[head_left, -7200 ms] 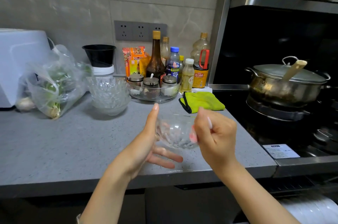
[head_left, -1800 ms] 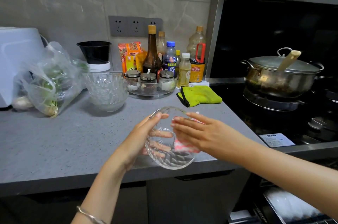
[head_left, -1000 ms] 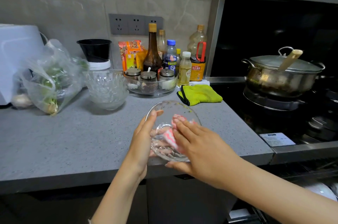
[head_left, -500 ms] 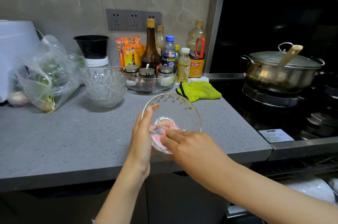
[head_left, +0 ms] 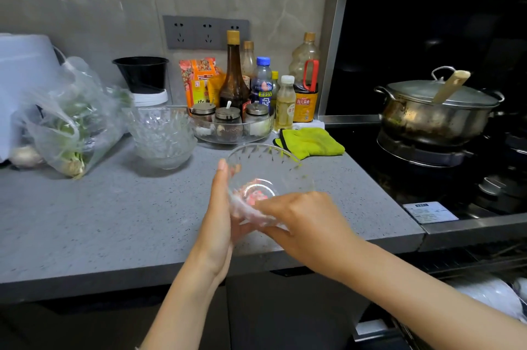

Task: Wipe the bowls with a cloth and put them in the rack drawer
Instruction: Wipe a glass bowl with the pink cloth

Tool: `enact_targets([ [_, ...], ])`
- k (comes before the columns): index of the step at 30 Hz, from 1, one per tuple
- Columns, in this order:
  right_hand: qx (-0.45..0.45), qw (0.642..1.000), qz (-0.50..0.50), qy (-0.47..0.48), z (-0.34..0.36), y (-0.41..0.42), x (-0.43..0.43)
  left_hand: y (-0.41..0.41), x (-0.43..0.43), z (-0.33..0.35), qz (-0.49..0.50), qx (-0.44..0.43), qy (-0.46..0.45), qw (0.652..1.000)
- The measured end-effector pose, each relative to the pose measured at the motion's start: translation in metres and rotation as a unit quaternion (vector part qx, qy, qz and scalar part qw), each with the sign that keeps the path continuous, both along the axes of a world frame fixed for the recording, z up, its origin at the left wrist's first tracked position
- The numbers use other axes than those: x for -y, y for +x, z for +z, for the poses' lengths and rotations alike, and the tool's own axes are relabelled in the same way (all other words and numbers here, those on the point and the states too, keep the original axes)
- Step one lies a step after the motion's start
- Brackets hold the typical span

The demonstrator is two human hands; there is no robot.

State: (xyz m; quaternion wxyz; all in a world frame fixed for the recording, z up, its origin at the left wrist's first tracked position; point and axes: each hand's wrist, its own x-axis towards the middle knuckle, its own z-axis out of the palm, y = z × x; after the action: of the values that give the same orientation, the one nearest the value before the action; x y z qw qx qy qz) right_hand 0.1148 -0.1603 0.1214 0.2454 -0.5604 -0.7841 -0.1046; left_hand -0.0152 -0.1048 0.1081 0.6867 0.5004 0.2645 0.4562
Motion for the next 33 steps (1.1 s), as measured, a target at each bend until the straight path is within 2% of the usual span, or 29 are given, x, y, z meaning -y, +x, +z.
enact_targets([
  [2, -0.152, 0.987, 0.022, -0.043, 0.013, 0.002, 0.007, 0.000, 0.000, 0.004, -0.015, 0.026, -0.017, 0.999],
  [5, -0.362, 0.924, 0.094, -0.082, 0.038, 0.002, 0.014, 0.004, -0.007, 0.005, -0.056, 0.059, -0.080, 0.993],
  [7, -0.466, 0.871, 0.126, -0.096, 0.048, 0.003, 0.013, 0.009, -0.009, 0.006, -0.064, 0.105, -0.126, 0.984],
  [9, -0.574, 0.796, 0.145, -0.127, 0.046, 0.006, 0.006, 0.011, -0.009, 0.009, -0.064, 0.155, -0.152, 0.974],
  [12, -0.668, 0.709, 0.157, -0.160, 0.041, 0.007, -0.003, 0.009, -0.009, 0.014, -0.074, 0.208, -0.185, 0.958],
  [14, -0.705, 0.664, 0.177, -0.173, 0.039, 0.007, -0.005, 0.006, -0.007, 0.015, -0.077, 0.224, -0.185, 0.954],
  [16, -0.715, 0.655, 0.165, -0.179, 0.041, 0.007, -0.003, 0.004, -0.004, 0.013, -0.084, 0.245, -0.175, 0.950],
  [19, -0.710, 0.664, 0.128, -0.198, 0.040, 0.009, -0.002, -0.001, -0.002, 0.012, -0.115, 0.299, -0.171, 0.932],
  [20, -0.699, 0.675, 0.113, -0.206, 0.039, 0.011, -0.002, -0.002, -0.003, 0.012, -0.112, 0.319, -0.177, 0.924],
  [22, -0.655, 0.720, 0.075, -0.216, 0.033, 0.015, -0.006, -0.003, -0.001, 0.017, -0.088, 0.348, -0.186, 0.915],
  [24, -0.620, 0.755, 0.040, -0.211, 0.026, 0.021, -0.009, -0.002, 0.005, 0.026, -0.042, 0.330, -0.179, 0.926],
  [26, -0.634, 0.739, 0.032, -0.227, 0.018, 0.027, -0.010, 0.000, 0.007, 0.030, -0.006, 0.292, -0.164, 0.942],
  [29, -0.709, 0.667, 0.029, -0.226, 0.010, 0.032, -0.008, -0.004, 0.006, 0.033, 0.022, 0.293, -0.146, 0.945],
  [30, -0.723, 0.660, 0.028, -0.201, 0.009, 0.033, -0.007, -0.006, 0.006, 0.034, 0.031, 0.297, -0.148, 0.943],
  [31, -0.727, 0.665, 0.027, -0.168, 0.010, 0.033, -0.005, -0.007, 0.004, 0.034, 0.044, 0.293, -0.149, 0.943],
  [33, -0.707, 0.701, 0.022, -0.088, 0.015, 0.031, -0.001, -0.008, 0.004, 0.035, 0.053, 0.283, -0.140, 0.948],
])
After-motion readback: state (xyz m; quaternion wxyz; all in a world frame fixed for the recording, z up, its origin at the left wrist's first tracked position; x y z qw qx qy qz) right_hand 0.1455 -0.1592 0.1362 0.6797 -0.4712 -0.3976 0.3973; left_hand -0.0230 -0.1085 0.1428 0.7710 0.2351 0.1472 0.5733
